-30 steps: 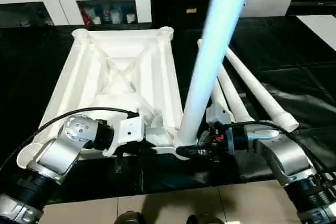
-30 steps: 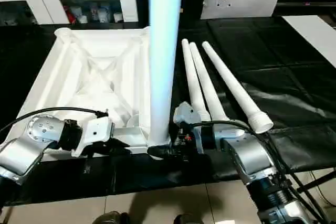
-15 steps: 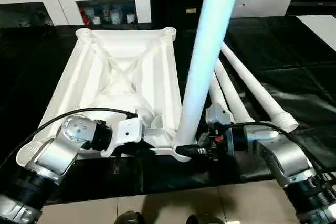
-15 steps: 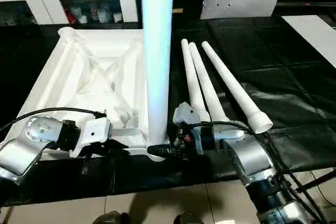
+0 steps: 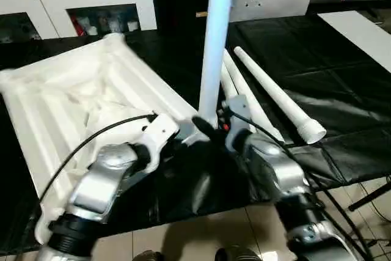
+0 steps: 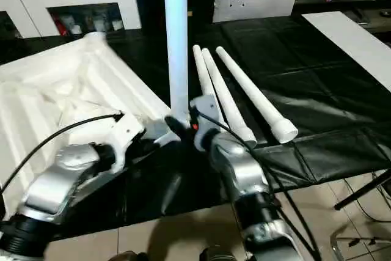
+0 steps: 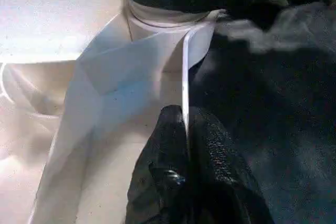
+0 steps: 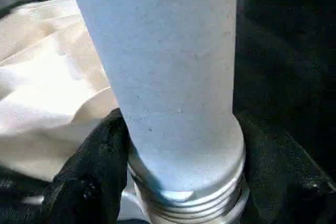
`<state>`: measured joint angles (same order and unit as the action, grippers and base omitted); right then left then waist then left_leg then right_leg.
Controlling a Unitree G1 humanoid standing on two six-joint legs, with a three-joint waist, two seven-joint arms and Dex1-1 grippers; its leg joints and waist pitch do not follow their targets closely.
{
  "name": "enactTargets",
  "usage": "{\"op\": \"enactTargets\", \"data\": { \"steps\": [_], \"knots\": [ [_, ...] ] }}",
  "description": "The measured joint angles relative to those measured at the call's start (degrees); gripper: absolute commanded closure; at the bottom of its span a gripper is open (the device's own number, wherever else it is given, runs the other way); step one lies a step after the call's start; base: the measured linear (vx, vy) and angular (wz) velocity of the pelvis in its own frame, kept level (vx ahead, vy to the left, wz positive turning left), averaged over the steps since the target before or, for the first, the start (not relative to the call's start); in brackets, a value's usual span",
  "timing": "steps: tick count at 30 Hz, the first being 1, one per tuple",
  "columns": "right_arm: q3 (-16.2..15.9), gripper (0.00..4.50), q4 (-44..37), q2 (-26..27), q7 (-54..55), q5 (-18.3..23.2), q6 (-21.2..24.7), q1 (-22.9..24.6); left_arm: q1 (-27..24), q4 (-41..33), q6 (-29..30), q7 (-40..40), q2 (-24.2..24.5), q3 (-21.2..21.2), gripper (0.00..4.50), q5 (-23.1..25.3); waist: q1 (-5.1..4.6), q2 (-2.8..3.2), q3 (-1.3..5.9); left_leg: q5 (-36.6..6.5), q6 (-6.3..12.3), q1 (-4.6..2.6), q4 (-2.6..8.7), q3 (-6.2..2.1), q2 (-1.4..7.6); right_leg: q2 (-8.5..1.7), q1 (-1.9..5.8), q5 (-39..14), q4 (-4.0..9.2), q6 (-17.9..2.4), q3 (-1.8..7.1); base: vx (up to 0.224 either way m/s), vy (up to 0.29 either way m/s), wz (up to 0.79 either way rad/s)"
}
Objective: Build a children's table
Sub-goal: Rotate leg to tighten
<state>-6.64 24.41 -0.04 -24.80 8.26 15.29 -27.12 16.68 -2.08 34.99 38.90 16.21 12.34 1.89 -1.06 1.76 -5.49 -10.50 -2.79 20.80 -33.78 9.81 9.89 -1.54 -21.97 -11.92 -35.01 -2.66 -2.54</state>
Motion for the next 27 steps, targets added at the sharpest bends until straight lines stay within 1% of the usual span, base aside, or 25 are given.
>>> {"op": "enactTargets", "data": {
  "steps": [4, 5, 7, 9, 11, 13, 14, 15, 16, 19, 21, 22, 24, 25, 27],
  "knots": [
    [0.4, 1.76, 0.8, 0.5, 0.8, -0.7, -1.3, -0.5, 0.2, -0.9, 1.0, -1.2, -0.4, 0.6, 4.5, 0.2, 0.06, -0.04, 0.03, -0.1, 0.06, 0.2, 0.15, 0.0, 0.01, 0.0, -0.05, 0.2, 0.02, -0.2, -0.06, 0.0, 0.0, 0.0],
    [0.5, 1.41, 1.0, 0.6, 0.8, -0.7, -1.7, -0.5, 0.3, -1.0, 1.1, -1.5, -0.3, 0.8, 4.5, 0.2, 0.13, -0.04, 0.03, -0.1, 0.06, 0.21, 0.19, 0.0, 0.02, 0.0, -0.08, 0.2, 0.03, -0.2, -0.08, 0.0, 0.0, 0.0],
    [0.8, 1.06, 1.5, 0.7, 0.5, -0.6, -2.4, -0.5, 0.5, -1.2, 1.3, -1.6, -0.3, 1.0, 4.5, 0.5, 0.23, -0.04, 0.03, -0.1, 0.06, 0.25, 0.25, 0.0, 0.04, 0.01, -0.09, 0.2, 0.04, -0.2, -0.11, 0.0, 0.0, 0.0],
    [0.8, 1.03, 1.8, 0.9, 0.5, -0.5, -2.4, -0.5, 0.5, -1.4, 1.3, -1.6, -0.1, 1.2, 4.5, 0.6, 0.23, -0.03, 0.03, -0.1, 0.06, 0.25, 0.25, 0.0, 0.05, 0.02, -0.11, 0.1, 0.05, -0.2, -0.12, 0.0, 0.0, 0.0],
    [0.3, 0.64, 1.3, -0.4, -1.9, -0.6, -3.0, 0.3, 0.6, -1.5, 0.2, -0.3, 1.2, 1.9, 4.5, 0.6, 0.49, -0.03, 0.02, -0.1, 0.06, 0.31, 0.23, -0.01, 0.05, 0.02, -0.21, 0.2, 0.07, -0.2, -0.11, 0.0, 0.0, 0.0],
    [-0.3, 0.6, 0.5, -1.6, -4.1, -0.6, -3.0, 0.8, 0.6, -1.5, -0.6, 0.3, 1.9, 2.1, 4.5, 0.6, 0.72, -0.03, 0.02, -0.1, 0.09, 0.35, 0.24, -0.01, 0.05, 0.02, -0.24, 0.2, 0.09, -0.2, -0.12, 0.0, 0.0, 0.0],
    [-0.4, 0.46, 0.4, -1.7, -4.4, -0.6, -3.0, 0.9, 0.7, -1.5, -0.7, 0.5, 2.1, 2.2, 4.5, 0.6, 0.73, -0.03, 0.02, -0.1, 0.09, 0.35, 0.24, -0.01, 0.05, 0.02, -0.25, 0.2, 0.09, -0.2, -0.11, 0.0, 0.0, 0.0],
    [-0.4, 0.46, -0.3, -2.1, -4.8, -0.6, -2.9, 1.3, 0.8, -1.3, -1.3, 1.0, 2.8, 2.4, 4.5, 0.6, 0.85, -0.03, 0.02, -0.1, 0.09, 0.36, 0.26, -0.01, 0.05, 0.02, -0.27, 0.2, 0.09, -0.2, -0.12, 0.0, 0.0, 0.0],
    [-0.9, 0.2, -2.4, -3.9, -6.9, -0.4, -2.8, 2.6, 0.9, -0.9, -2.9, 2.6, 4.0, 2.9, 4.5, 0.3, 1.25, -0.02, 0.01, -0.1, 0.09, 0.38, 0.29, -0.01, 0.05, 0.02, -0.3, 0.1, 0.09, -0.1, -0.13, 0.0, 0.0, 0.0],
    [-2.3, 0.1, -6.6, -8.4, -14.1, 1.3, -2.6, 5.6, 0.9, 0.2, -7.6, 7.7, 7.9, 3.5, 4.5, -1.0, 2.2, 0.0, -0.03, -0.1, 0.09, 0.47, 0.3, -0.03, 0.07, 0.03, -0.36, 0.1, 0.08, -0.1, -0.16, 0.0, 0.0, 0.0],
    [-2.8, 0.04, -8.7, -11.2, -17.7, 1.9, -2.3, 6.6, 0.9, 0.8, -9.7, 10.9, 9.9, 3.5, 4.5, -1.3, 2.73, 0.02, -0.03, -0.1, 0.09, 0.51, 0.26, -0.03, 0.07, 0.03, -0.39, 0.1, 0.07, -0.1, -0.16, 0.0, 0.0, 0.0],
    [-3.6, 0.04, -9.8, -13.1, -20.4, 2.1, -2.3, 6.8, 0.9, 1.1, -11.5, 13.2, 11.5, 3.9, 4.5, -1.9, 3.03, 0.02, -0.04, -0.1, 0.09, 0.53, 0.24, -0.03, 0.06, 0.02, -0.39, 0.1, 0.08, -0.1, -0.15, 0.0, 0.0, 0.0],
    [-4.3, 0.04, -11.0, -15.0, -23.1, 2.1, -2.4, 6.8, 1.0, 1.8, -13.8, 15.3, 12.6, 4.4, 4.5, -2.1, 3.29, 0.02, -0.04, -0.1, 0.11, 0.53, 0.21, -0.03, 0.04, -0.01, -0.38, 0.1, 0.08, -0.1, -0.15, 0.0, 0.0, 0.0],
    [-5.3, 0.04, -11.5, -15.9, -24.6, 2.0, -2.5, 6.8, 1.0, 2.0, -15.2, 16.7, 13.0, 4.7, 4.5, -2.2, 3.4, 0.02, -0.04, -0.1, 0.13, 0.54, 0.17, -0.03, 0.04, -0.02, -0.36, 0.1, 0.08, -0.1, -0.15, 0.0, 0.0, 0.0],
    [-6.3, 0.04, -12.0, -17.4, -27.1, 1.8, -2.5, 6.8, 1.3, 2.3, -16.5, 18.8, 14.0, 5.5, 4.5, -2.6, 3.57, 0.02, -0.04, -0.1, 0.14, 0.55, 0.16, -0.03, 0.02, -0.04, -0.36, 0.1, 0.08, -0.1, -0.15, 0.0, 0.0, 0.0]
  ]
}}
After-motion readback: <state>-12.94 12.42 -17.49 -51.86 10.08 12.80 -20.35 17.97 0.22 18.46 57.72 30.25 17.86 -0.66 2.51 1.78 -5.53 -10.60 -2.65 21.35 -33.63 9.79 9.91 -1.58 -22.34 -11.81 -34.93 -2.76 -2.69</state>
